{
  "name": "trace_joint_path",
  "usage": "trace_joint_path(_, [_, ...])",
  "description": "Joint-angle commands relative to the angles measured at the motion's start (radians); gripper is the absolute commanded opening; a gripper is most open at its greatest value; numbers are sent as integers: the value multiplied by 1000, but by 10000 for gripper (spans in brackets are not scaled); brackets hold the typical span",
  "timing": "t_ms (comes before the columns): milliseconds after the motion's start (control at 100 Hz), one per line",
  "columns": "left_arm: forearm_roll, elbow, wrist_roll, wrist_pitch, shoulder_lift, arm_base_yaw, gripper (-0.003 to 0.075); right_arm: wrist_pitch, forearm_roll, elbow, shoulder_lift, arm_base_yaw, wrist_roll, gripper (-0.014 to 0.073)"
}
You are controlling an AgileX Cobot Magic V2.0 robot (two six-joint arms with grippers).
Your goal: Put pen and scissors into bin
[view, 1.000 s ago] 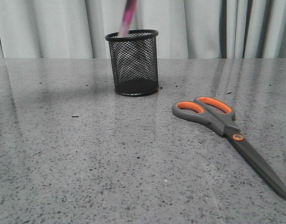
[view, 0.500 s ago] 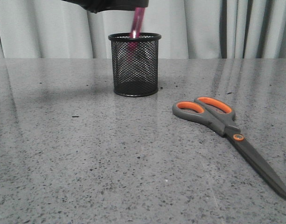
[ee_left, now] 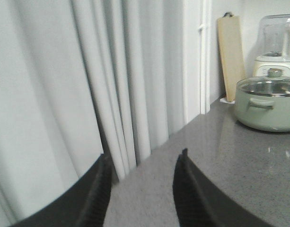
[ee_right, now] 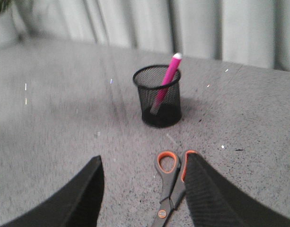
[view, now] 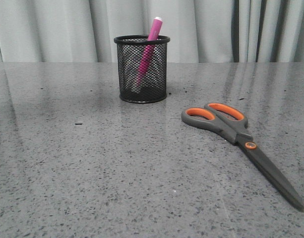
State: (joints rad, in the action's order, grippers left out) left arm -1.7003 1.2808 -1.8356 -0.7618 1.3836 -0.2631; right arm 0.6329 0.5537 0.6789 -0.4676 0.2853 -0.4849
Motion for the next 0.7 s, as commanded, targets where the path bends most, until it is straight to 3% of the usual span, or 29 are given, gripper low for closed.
trace_joint_path(0, [66,29,75,-42,-138,-8,253,28,6,131,-165,-1,-84,336])
trace_joint_path(150, [273,18,302,-34,-285,-51,253,124,6,309,-437,-1,-82,336])
trace_joint_path(300, [395,-41,470,42,-427,-181,253,232,-18,456,-632,7,-15,336])
trace_joint_path(420, [480,-95,472,52,-528,-256,253,297,-277,543,-734,81,184,336])
trace_joint_path(540, [527,-149,481,92,-620,-267,253,332,-538,578,-795,204,402,335])
trace_joint_path(690, [539,-205,481,138,-673,-267,253,336,-584,579,-862,306,562,337])
